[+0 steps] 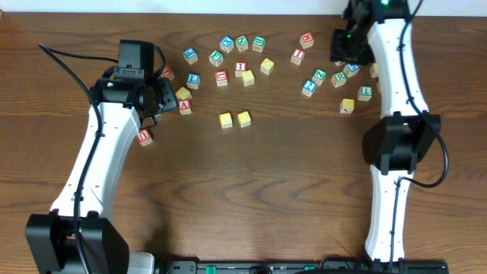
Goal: Spell out CORL
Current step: 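Move the right gripper to the blocks at the far right, then lower the right gripper and grasp the green-lettered R block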
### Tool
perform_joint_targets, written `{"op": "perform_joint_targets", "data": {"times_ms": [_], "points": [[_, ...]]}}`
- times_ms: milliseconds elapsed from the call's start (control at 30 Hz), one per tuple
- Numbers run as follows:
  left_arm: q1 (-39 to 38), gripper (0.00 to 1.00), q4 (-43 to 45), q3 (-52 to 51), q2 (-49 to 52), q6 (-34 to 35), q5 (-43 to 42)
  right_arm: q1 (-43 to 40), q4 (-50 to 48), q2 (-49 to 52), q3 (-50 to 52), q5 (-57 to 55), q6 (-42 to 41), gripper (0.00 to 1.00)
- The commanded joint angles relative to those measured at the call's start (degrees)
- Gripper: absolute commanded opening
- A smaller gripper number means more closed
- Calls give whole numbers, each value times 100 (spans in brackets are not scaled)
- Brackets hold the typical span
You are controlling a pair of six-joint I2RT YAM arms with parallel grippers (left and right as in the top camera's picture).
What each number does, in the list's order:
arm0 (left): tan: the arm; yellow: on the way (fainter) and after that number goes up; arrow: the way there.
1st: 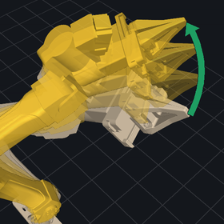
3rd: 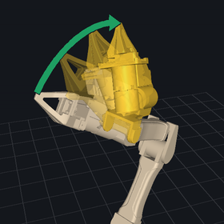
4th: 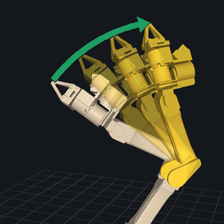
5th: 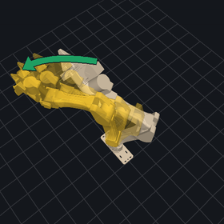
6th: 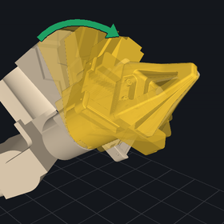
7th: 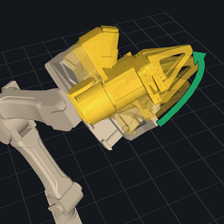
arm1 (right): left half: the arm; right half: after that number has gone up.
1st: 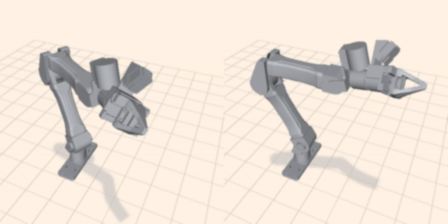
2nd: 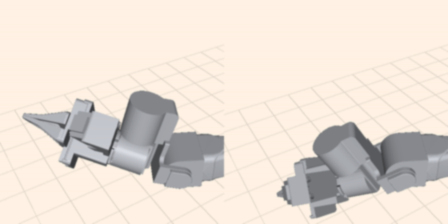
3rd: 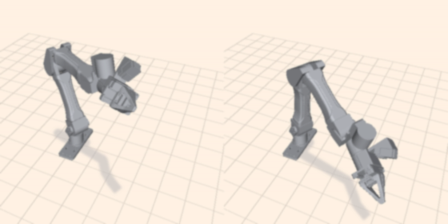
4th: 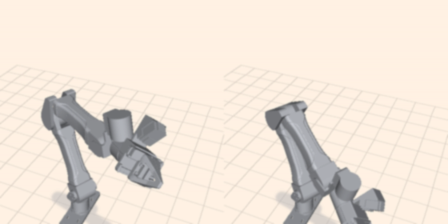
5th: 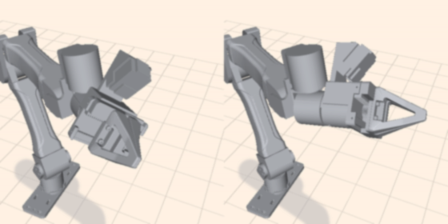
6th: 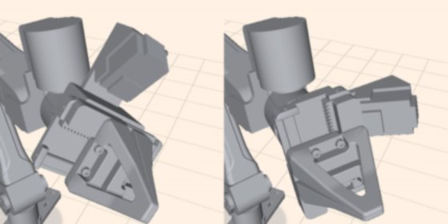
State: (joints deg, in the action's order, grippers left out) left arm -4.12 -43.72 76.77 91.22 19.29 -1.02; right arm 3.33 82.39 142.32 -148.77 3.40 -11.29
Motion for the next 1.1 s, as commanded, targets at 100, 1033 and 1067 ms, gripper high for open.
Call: {"op": "perform_joint_targets", "data": {"times_ms": [100,1033,1067], "points": [[13,56,-17,-55,31,-13,-2,-203,9,-144,-57,17,776,52],[13,55,-17,-55,31,-11,-2,-260,-2332,-142,2610,17,2317,49],[13,55,-17,-55,31,-11,0,-260,-2371,-142,2625,17,2317,49]]}}
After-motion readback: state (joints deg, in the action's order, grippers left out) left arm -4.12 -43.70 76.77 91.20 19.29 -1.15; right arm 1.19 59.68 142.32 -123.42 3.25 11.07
